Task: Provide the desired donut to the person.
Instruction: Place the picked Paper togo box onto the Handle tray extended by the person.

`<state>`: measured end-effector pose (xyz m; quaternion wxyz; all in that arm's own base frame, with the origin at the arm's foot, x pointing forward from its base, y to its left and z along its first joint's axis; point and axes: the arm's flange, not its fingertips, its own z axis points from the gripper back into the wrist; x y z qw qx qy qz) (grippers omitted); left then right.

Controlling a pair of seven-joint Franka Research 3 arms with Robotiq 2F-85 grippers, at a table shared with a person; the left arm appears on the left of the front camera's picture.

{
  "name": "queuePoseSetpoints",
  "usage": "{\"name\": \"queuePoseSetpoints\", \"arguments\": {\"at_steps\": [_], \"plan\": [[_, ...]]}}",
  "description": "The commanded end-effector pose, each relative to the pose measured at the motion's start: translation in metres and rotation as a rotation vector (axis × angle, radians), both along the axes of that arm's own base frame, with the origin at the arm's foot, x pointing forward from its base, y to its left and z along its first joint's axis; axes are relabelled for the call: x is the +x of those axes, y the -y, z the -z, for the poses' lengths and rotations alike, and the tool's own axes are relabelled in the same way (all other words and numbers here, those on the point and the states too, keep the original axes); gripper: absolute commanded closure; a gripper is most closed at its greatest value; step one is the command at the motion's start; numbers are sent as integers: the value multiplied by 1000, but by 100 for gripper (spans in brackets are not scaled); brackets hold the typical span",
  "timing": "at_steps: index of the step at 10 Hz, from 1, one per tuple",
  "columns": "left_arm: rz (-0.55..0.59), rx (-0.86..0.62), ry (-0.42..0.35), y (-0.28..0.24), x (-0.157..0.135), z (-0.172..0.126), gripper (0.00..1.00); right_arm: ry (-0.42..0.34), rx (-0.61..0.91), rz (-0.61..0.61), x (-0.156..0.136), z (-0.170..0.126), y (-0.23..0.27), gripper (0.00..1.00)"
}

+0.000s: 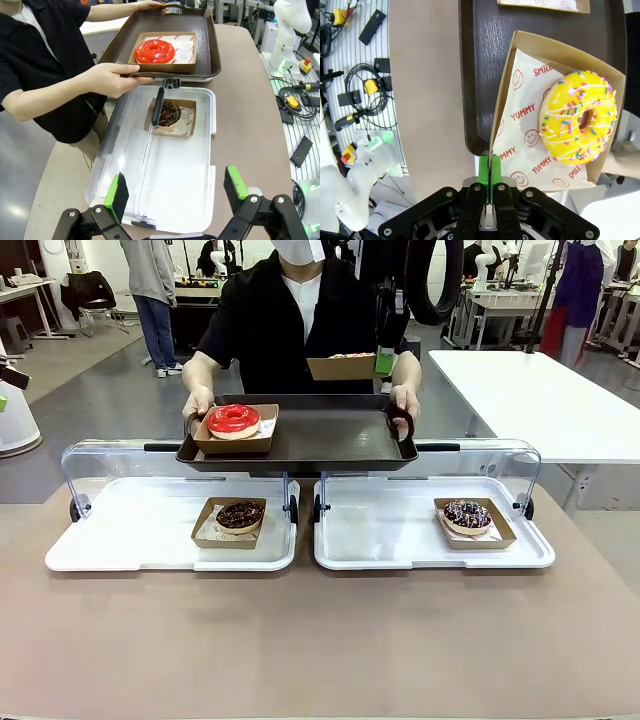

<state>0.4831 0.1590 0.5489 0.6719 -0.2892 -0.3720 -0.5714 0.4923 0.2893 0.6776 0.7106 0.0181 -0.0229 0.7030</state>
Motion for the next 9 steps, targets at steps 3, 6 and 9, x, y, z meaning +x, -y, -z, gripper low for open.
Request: {"name": "queuePoseSetpoints", "arguments": {"at_steps": [3, 6, 9], "plan": [[-3, -10, 4, 1, -1, -1, 0, -5, 4, 0, -4, 4, 0, 100], [-3, -10, 4, 1, -1, -1, 0, -5, 4, 0, -4, 4, 0, 100], [-3, -10, 4, 1, -1, -1, 0, -5, 4, 0, -4, 4, 0, 100]]}}
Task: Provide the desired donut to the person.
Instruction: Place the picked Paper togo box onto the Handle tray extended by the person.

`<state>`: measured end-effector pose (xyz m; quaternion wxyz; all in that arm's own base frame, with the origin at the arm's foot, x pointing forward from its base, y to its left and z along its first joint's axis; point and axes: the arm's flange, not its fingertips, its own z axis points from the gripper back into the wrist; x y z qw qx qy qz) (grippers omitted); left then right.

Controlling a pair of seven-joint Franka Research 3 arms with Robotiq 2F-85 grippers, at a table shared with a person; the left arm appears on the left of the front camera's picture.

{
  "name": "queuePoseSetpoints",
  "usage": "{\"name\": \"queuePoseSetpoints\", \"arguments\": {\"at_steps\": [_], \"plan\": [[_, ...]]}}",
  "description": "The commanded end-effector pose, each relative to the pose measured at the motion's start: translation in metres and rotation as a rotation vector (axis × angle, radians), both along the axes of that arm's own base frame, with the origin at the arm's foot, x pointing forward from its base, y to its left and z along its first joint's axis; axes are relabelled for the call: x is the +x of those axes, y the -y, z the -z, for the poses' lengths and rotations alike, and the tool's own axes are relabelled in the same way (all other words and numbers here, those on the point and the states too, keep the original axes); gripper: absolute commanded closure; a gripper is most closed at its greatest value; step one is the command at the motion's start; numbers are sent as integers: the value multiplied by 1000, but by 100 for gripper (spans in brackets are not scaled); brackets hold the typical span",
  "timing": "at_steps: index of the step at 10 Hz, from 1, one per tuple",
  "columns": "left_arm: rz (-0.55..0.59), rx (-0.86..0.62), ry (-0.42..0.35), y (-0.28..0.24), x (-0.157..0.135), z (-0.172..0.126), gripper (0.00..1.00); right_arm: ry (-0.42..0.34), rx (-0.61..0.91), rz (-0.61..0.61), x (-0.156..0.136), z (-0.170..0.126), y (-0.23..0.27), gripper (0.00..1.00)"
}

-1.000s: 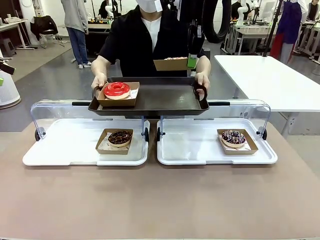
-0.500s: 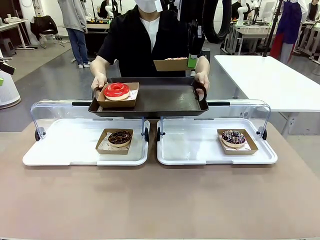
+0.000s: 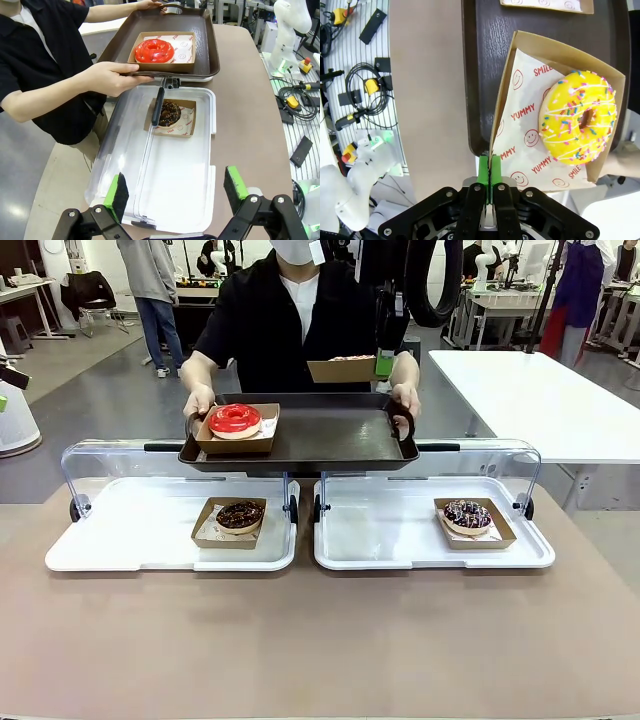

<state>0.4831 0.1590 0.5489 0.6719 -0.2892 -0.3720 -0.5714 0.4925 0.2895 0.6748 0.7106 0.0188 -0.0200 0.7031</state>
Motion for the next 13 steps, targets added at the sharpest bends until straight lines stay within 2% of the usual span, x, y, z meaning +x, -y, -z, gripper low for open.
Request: {"name": "queuePoseSetpoints", "arguments": {"at_steps": [1, 3, 4, 5, 8, 10, 13], "plan": [[-3, -10, 4, 1, -1, -1, 0, 1, 7, 1, -5, 1, 0, 100], [-3, -10, 4, 1, -1, -1, 0, 0, 0, 0, 0, 0, 0, 98], [-3, -10, 4, 1, -1, -1, 0, -6, -8, -129, 5, 11, 1, 98], [-3, -10, 4, 1, -1, -1, 0, -2, -8, -188, 11, 24, -2, 98], [-3, -10, 4, 1, -1, -1, 0, -26, -32, -221, 27, 53, -11, 98], [-3, -10, 4, 1, -1, -1, 0, -1, -36, -183, 32, 68, -14, 98], [-3, -10, 4, 1, -1, -1, 0, -18, -43, -166, 44, 86, -18, 98]]}}
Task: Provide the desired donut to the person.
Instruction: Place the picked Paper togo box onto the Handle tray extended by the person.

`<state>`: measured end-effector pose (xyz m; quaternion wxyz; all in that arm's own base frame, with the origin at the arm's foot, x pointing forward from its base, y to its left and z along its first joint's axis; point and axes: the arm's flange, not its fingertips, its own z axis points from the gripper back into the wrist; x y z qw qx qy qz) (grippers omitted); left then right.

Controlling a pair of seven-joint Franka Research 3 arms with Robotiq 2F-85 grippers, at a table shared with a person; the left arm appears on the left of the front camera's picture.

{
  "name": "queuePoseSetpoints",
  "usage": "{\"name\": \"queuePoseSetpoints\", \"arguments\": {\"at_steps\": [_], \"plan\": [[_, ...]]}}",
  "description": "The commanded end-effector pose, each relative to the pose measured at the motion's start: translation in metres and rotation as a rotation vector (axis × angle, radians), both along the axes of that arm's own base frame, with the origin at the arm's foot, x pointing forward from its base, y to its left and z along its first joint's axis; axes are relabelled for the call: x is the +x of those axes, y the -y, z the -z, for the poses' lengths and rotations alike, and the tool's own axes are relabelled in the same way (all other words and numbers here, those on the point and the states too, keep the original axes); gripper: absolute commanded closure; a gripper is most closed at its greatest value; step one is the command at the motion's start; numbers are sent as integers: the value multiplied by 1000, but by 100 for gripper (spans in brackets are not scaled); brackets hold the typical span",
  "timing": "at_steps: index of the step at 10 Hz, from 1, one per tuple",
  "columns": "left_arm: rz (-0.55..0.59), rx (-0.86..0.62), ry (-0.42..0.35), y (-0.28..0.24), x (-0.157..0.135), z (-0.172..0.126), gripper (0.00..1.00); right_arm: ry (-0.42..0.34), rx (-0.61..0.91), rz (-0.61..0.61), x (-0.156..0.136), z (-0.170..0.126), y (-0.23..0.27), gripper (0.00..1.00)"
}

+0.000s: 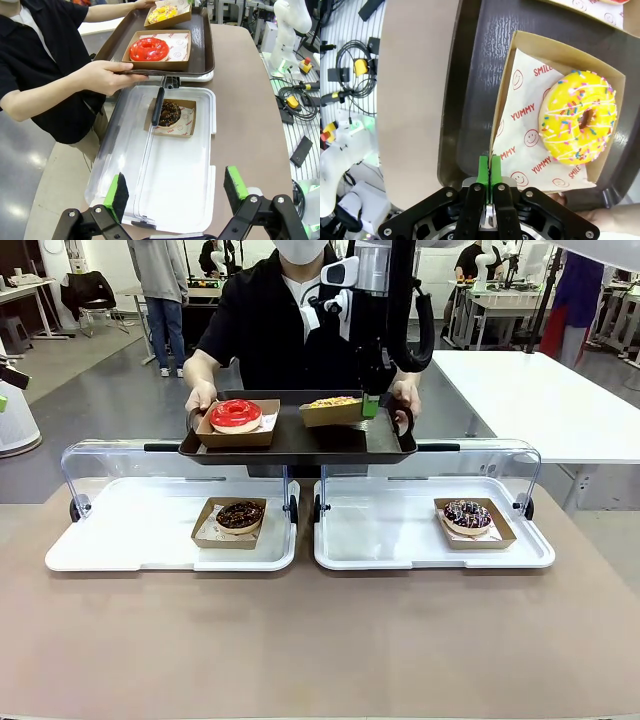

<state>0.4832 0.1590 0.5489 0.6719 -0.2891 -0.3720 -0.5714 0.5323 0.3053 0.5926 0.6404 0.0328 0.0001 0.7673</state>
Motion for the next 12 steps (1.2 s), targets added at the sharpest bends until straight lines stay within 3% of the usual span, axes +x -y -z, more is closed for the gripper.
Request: {"name": "queuePoseSetpoints", "arguments": {"at_steps": [1, 8, 9, 10, 11, 12], "plan": [[-3, -10, 4, 1, -1, -1, 0, 25, -46, 34, 10, 10, -4, 98], [-3, -10, 4, 1, -1, -1, 0, -23, -56, 80, 35, 27, -8, 98], [-3, -10, 4, 1, -1, -1, 0, -34, -58, 81, 36, 28, -7, 58], [-3, -10, 4, 1, -1, -1, 0, -38, -60, 79, 36, 28, -7, 40], [-3, -10, 4, 1, -1, -1, 0, -38, -61, 77, 36, 28, -7, 0], [-3, -10, 4, 1, -1, -1, 0, -35, -60, 74, 35, 27, -8, 0]]}}
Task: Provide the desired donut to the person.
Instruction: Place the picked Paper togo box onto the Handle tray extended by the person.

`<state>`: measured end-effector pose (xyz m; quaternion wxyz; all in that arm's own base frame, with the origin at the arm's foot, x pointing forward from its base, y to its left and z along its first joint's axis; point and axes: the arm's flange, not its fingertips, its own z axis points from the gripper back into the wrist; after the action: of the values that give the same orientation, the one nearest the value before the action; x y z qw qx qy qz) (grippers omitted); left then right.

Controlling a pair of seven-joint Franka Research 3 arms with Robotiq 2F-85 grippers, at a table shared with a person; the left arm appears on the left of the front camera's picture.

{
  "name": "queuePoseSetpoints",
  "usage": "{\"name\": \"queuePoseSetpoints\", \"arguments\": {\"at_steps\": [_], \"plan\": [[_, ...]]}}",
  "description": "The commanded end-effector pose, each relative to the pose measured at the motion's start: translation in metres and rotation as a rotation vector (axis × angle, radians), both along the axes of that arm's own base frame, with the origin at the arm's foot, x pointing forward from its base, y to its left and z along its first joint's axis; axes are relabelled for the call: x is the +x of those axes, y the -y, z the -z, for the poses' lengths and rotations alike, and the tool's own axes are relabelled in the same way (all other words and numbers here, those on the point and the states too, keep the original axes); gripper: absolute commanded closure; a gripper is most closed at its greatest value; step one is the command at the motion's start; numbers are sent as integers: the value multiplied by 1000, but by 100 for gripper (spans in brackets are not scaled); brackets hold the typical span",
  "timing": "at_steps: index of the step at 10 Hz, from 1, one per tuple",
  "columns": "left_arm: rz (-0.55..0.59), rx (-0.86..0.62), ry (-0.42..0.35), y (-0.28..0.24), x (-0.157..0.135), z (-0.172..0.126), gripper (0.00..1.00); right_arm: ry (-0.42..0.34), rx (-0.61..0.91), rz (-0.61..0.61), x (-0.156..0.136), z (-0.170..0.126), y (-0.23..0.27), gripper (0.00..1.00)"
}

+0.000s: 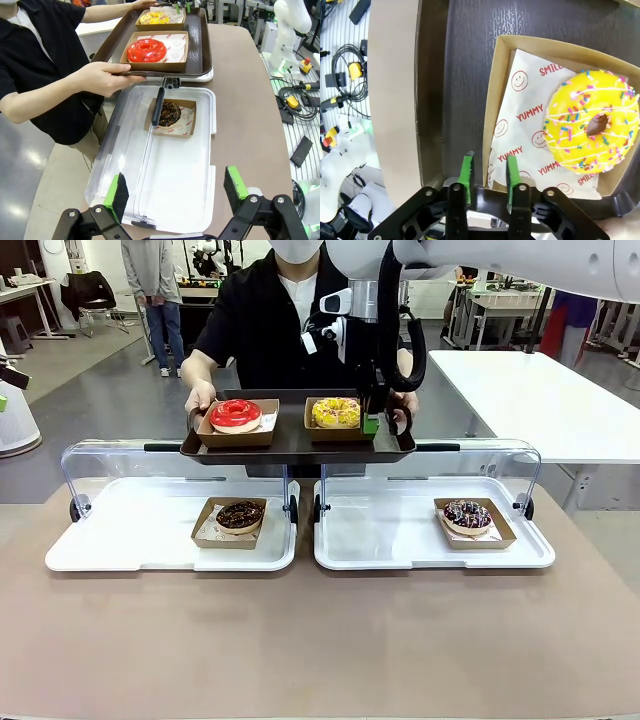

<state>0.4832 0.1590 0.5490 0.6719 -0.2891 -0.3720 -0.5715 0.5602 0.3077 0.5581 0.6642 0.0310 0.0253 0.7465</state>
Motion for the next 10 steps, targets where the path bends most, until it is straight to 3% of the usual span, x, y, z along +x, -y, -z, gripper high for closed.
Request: {"name": "queuePoseSetpoints", "arguments": {"at_steps": [1, 2, 4, 10], "plan": [[-3, -10, 4, 1, -1, -1, 0, -2, -17, 11, 7, -8, -6, 0], [-3, -10, 4, 1, -1, -1, 0, -2, -17, 9, 6, -8, -6, 14], [-3, -10, 4, 1, -1, -1, 0, -4, -15, 11, 6, -8, -5, 0], [-3, -10, 4, 1, -1, -1, 0, 0, -5, 8, 5, -13, -3, 0]]}}
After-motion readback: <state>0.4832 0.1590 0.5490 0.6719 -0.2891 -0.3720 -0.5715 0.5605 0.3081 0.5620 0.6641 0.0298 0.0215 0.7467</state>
